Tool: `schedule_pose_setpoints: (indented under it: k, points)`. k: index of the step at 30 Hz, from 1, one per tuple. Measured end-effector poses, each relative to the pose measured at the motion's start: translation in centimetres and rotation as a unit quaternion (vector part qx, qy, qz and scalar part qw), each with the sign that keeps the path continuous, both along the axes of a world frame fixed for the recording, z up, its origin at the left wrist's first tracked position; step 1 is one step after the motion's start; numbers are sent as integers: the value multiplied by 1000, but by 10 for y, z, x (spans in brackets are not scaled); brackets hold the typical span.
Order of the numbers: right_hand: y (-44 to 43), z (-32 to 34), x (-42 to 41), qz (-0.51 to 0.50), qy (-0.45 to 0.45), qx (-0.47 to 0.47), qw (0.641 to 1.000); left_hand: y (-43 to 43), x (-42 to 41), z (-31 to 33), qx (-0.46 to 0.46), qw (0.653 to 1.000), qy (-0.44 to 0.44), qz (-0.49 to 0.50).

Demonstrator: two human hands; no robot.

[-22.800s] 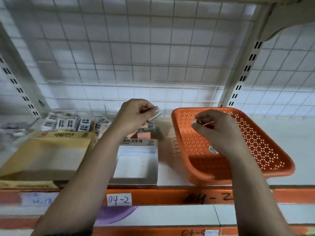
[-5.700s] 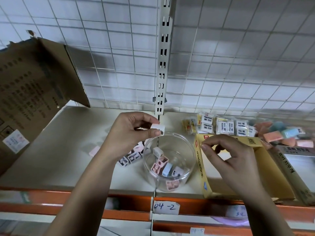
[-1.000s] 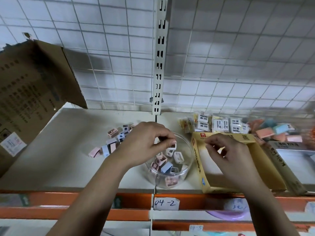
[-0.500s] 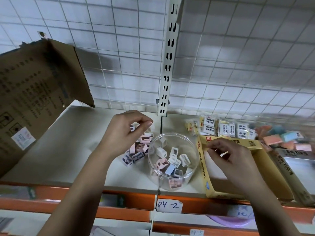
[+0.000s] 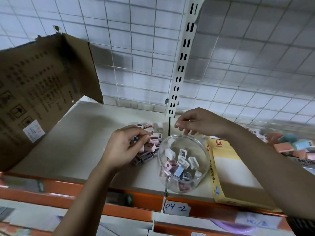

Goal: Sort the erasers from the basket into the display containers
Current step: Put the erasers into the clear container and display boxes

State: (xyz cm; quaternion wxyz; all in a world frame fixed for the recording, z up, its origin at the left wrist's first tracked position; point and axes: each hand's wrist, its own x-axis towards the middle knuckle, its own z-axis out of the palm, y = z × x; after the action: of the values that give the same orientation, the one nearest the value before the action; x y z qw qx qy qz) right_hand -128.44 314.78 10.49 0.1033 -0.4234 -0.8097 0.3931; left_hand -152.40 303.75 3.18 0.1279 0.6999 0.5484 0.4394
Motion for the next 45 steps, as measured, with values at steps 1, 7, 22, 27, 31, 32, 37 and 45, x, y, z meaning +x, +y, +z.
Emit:
schedule_pose_setpoints:
  k: [1, 7, 22, 27, 31, 32, 37, 45]
  points:
    - [5, -4, -6, 12, -21, -17, 1000, -1, -2, -1, -4, 1000, 4, 4]
    - [23, -29, -25, 80, -82, -60, 992, -11, -12, -5, -21, 1000, -4, 18]
    - [25, -32, -34, 47, 20, -122, 991, -13, -13, -3, -22, 1000, 8, -12]
    - [24, -20, -21, 3, 81, -79, 994, -1, 0, -7, -33, 988, 149, -30]
    - [19, -14, -12, -60, 120, -35, 990, 7, 5, -12, -60, 979, 196, 7]
    - [16, -12, -11, -74, 129, -32, 988, 9, 6, -12, -62, 978, 197, 10]
    - [1, -1, 3, -116, 197, -4, 973, 15, 6, -15, -37, 977, 210, 9]
    - [-34, 14, 24, -133, 256, -2, 957, 5, 10, 10, -24, 1000, -17, 5]
